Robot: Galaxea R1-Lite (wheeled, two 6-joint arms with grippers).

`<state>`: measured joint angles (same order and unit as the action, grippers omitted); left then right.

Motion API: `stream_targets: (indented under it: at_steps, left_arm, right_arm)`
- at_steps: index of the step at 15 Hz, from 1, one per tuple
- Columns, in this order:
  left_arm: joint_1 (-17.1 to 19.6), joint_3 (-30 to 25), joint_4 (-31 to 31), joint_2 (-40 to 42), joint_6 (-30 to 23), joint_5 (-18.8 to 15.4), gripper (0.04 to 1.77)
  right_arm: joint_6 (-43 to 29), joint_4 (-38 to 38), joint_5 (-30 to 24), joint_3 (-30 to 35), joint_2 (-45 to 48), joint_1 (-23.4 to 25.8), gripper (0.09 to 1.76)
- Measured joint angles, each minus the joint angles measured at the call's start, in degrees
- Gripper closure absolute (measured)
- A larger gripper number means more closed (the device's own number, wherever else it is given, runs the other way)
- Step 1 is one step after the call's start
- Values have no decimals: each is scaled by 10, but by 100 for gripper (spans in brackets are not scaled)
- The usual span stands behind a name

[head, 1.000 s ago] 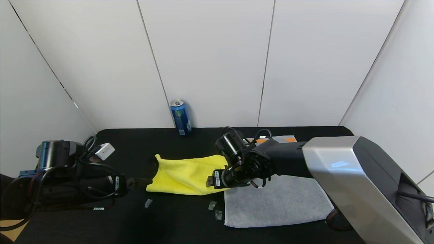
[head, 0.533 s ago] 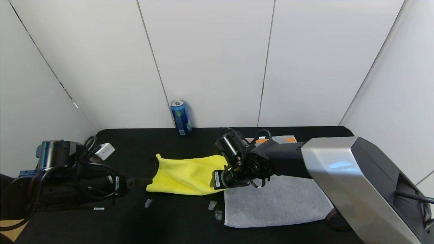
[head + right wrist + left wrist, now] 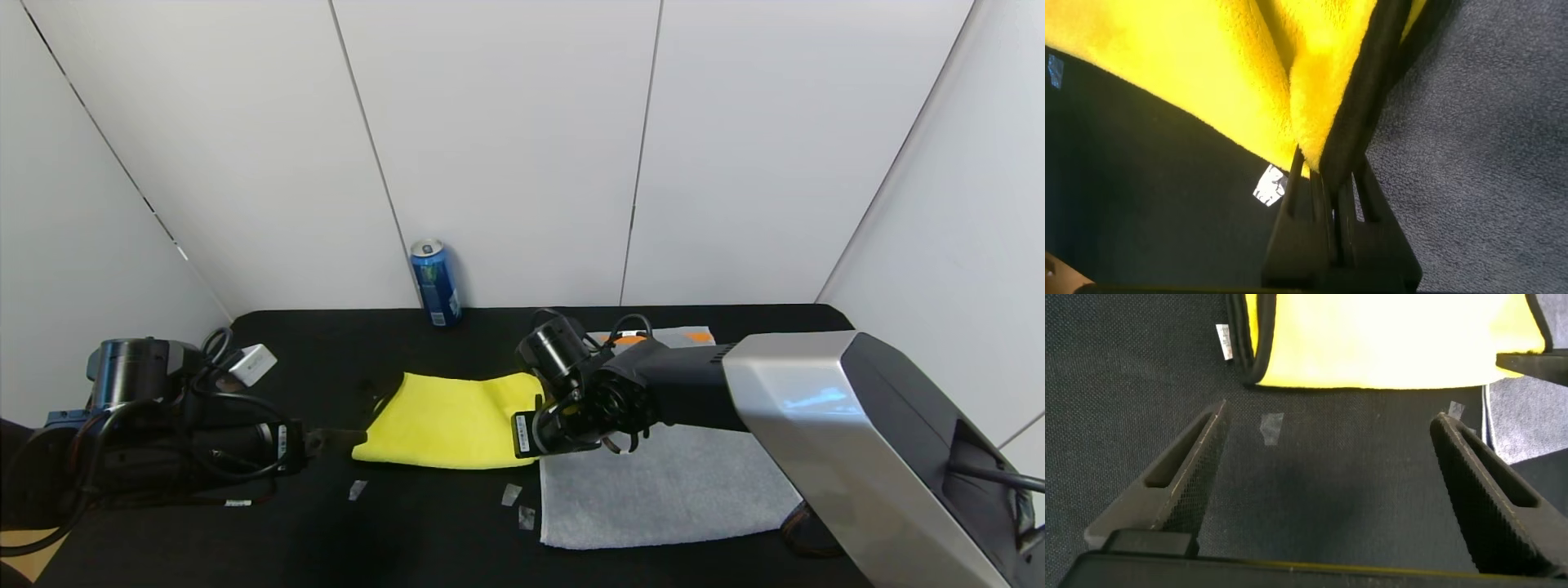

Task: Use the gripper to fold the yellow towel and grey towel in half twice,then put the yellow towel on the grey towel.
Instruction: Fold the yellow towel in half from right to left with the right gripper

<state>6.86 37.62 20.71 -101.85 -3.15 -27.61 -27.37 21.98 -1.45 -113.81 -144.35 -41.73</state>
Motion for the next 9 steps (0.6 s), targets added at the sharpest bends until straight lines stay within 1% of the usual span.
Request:
stream_targets:
  at_steps: [6,9]
  left_arm:
    - [2,-3,4,0,0,0,9]
    - [2,-8,15,0,0,1,9]
  right_arm:
    - [0,-3,2,1,26,-5,171]
    - [0,-6,3,1,54,12,171]
